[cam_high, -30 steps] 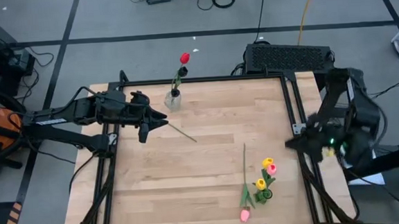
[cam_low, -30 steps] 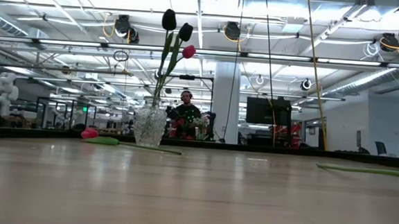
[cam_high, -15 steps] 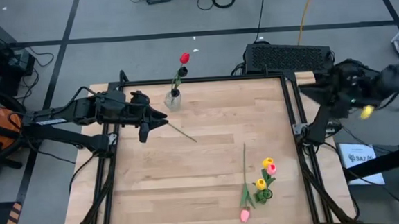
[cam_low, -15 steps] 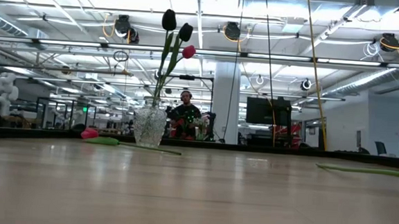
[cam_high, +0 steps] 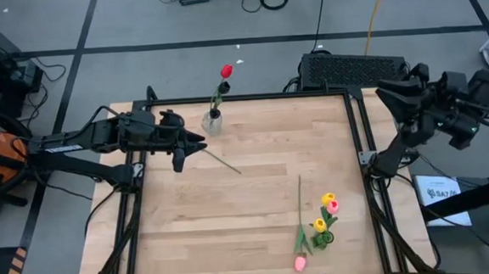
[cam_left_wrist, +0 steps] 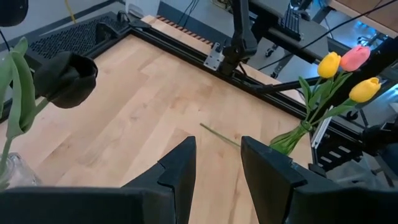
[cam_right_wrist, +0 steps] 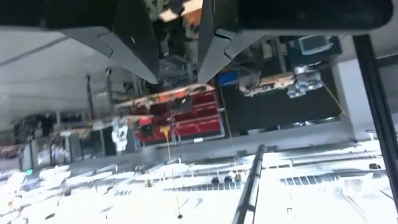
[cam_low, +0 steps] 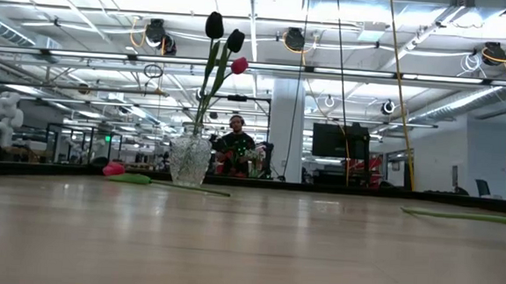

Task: Sort flowers into vase by color
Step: Put the pink tulip into the green flower vase

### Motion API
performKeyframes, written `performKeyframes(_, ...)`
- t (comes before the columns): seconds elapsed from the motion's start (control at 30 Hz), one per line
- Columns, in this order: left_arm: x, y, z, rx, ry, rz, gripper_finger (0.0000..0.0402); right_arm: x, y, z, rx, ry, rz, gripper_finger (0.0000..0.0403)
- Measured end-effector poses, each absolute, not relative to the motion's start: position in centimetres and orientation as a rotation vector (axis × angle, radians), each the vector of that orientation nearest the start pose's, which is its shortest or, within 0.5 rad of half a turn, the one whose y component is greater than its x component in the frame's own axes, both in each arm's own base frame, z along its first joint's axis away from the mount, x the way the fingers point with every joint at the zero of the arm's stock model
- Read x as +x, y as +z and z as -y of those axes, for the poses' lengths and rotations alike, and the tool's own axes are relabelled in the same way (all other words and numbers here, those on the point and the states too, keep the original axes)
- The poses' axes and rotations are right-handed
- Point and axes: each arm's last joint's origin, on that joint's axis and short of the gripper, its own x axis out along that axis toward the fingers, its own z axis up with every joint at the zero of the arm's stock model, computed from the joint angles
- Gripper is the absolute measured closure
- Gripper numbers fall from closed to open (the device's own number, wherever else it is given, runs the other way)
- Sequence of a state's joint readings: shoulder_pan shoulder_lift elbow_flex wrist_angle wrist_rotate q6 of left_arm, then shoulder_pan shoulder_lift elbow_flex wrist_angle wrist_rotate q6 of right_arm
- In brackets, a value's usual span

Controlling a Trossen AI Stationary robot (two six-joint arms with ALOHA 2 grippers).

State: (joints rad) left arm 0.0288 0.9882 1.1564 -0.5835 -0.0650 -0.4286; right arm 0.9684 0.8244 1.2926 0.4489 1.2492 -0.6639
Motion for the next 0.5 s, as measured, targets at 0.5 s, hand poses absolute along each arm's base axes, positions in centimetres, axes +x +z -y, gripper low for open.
performKeyframes(0.5,19.5,38.5,-0.8,-0.391,0.176,-0.391,0.0268,16.2,51.9,-7.5,-0.17,-0.502,0.213,0.0303)
